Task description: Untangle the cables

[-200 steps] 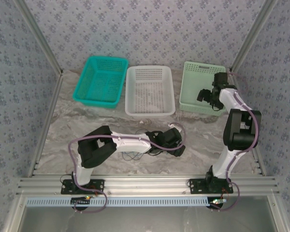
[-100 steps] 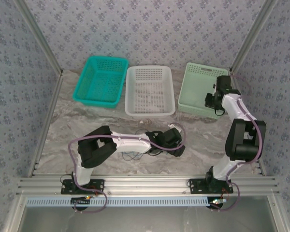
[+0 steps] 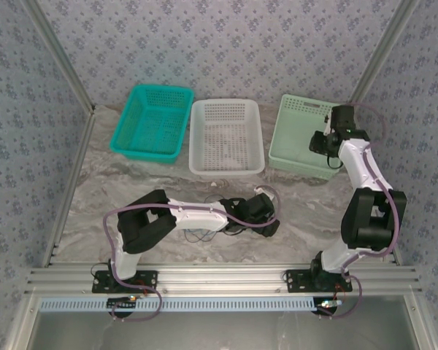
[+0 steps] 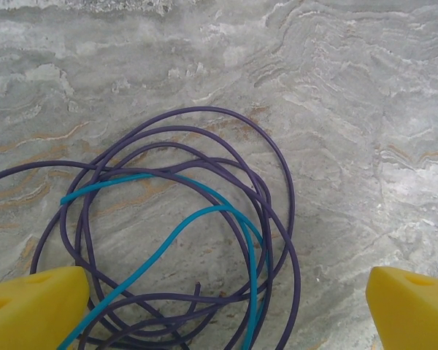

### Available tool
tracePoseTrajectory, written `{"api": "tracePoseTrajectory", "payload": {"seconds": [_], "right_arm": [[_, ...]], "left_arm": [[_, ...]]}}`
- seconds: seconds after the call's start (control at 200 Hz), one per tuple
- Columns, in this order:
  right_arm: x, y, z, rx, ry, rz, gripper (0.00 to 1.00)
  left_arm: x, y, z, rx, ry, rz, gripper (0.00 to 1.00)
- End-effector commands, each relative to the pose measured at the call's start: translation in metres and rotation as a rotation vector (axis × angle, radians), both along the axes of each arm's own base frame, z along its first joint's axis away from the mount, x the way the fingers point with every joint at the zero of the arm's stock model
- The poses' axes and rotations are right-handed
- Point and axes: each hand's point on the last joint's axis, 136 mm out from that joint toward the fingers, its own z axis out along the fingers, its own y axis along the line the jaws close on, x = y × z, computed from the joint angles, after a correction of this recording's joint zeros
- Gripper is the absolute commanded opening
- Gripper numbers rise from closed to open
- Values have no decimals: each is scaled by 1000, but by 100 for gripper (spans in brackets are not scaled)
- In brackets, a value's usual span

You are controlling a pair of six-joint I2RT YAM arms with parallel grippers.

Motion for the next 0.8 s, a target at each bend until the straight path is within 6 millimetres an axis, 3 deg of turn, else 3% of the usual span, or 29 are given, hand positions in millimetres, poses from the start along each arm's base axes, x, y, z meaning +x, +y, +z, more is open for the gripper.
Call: {"api": "tracePoseTrajectory", "payload": {"seconds": [0.0, 0.105, 0.265, 0.32, 0.42, 0.57, 0.8], "right_arm": [[-10, 0, -22, -7, 91, -4, 52], [-13, -4, -34, -5, 140, -30, 58], [-20, 24, -16, 37, 46, 22, 69], [-29, 36, -7, 58, 22, 42, 70], [-56, 60, -10, 154, 29, 81, 70], [-93, 91, -16, 246, 45, 164, 70], [-130, 89, -17, 260, 4, 113, 70]], "left_arm": [[-6, -3, 1, -5, 13, -4, 98], [-5, -2, 2, 8, 6, -2, 98], [7, 13, 4, 189, -59, 54, 100], [10, 18, 8, 258, -108, 64, 99], [12, 23, 20, 343, -206, 58, 100], [10, 21, 37, 308, -272, 48, 99], [8, 31, 74, 184, -310, 57, 95]]}}
